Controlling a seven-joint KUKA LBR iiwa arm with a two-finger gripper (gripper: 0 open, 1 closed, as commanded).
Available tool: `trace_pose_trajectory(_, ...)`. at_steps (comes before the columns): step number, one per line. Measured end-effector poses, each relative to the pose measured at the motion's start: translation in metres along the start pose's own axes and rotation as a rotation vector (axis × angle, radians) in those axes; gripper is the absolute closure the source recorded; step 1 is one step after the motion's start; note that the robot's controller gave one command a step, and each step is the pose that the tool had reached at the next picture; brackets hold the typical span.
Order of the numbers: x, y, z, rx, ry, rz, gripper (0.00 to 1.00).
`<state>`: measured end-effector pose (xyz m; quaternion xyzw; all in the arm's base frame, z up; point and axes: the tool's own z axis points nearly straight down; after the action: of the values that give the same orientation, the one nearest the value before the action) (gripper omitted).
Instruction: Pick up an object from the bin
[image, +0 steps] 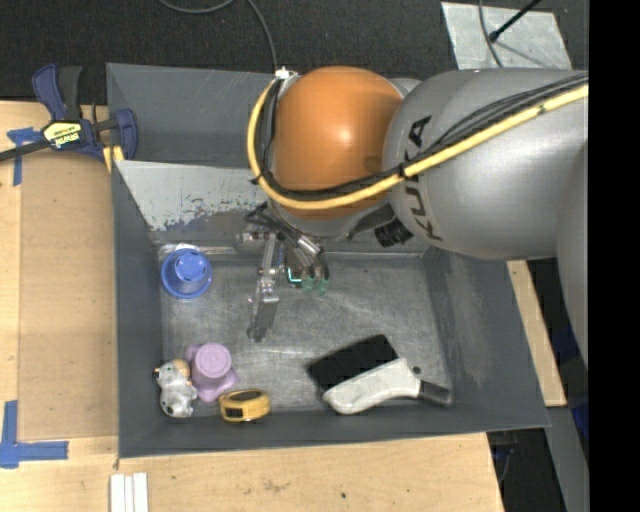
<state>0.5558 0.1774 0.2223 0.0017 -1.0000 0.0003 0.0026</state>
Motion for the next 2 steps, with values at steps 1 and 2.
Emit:
trace_pose_trajectory(1,-0.002,-0.001,-0.005,-0.002,-0.008,0.003,0.00)
trace_pose_trajectory(2,0.024,0.014,0.033,-0.003,-0.014,0.158,0.00)
